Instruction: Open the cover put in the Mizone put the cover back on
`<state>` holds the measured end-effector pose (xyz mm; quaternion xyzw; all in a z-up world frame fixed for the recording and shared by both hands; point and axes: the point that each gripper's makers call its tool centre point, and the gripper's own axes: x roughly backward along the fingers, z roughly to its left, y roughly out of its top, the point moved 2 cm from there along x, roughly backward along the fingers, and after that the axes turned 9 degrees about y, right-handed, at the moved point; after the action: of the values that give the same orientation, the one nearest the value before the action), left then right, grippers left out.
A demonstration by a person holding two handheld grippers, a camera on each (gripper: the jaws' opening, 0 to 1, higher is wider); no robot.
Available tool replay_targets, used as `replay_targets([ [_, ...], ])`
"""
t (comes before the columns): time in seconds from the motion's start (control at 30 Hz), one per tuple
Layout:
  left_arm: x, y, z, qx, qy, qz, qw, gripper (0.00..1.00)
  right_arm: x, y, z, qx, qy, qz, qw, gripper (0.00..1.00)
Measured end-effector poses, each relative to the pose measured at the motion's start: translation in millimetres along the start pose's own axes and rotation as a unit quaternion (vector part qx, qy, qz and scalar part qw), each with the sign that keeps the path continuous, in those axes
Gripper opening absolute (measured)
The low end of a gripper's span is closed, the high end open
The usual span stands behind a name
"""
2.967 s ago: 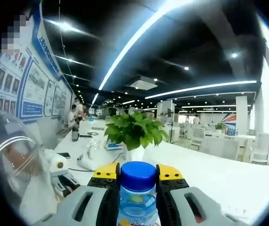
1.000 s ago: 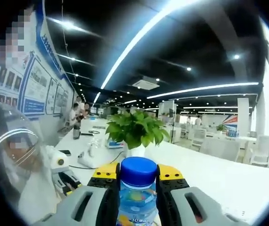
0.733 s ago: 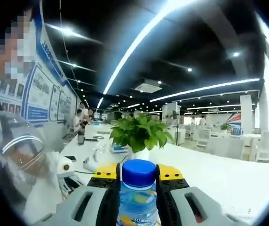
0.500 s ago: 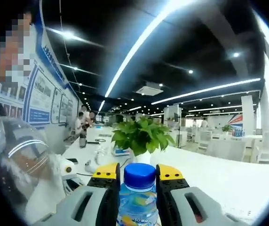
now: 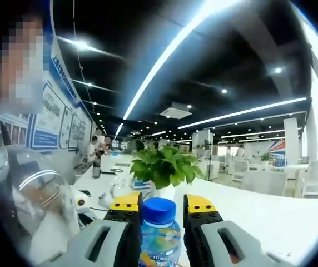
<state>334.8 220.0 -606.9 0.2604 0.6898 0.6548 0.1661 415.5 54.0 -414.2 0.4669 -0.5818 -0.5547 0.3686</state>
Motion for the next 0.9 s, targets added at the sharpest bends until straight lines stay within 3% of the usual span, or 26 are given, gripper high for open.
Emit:
replay_targets([
  [0.4,0,-0.8,-6.3,-0.035,-0.018,-0.003,0.9992,0.16,11,10.7,-1,0.035,-0.024,0.004,0.9991,0.22],
  [0.9,0,-0.1,-3.9,-0.011,-0.003,0.0,0.9999,0.16,44,8.0,4,0.017,-0.072,0.004,0.9973,0.21],
])
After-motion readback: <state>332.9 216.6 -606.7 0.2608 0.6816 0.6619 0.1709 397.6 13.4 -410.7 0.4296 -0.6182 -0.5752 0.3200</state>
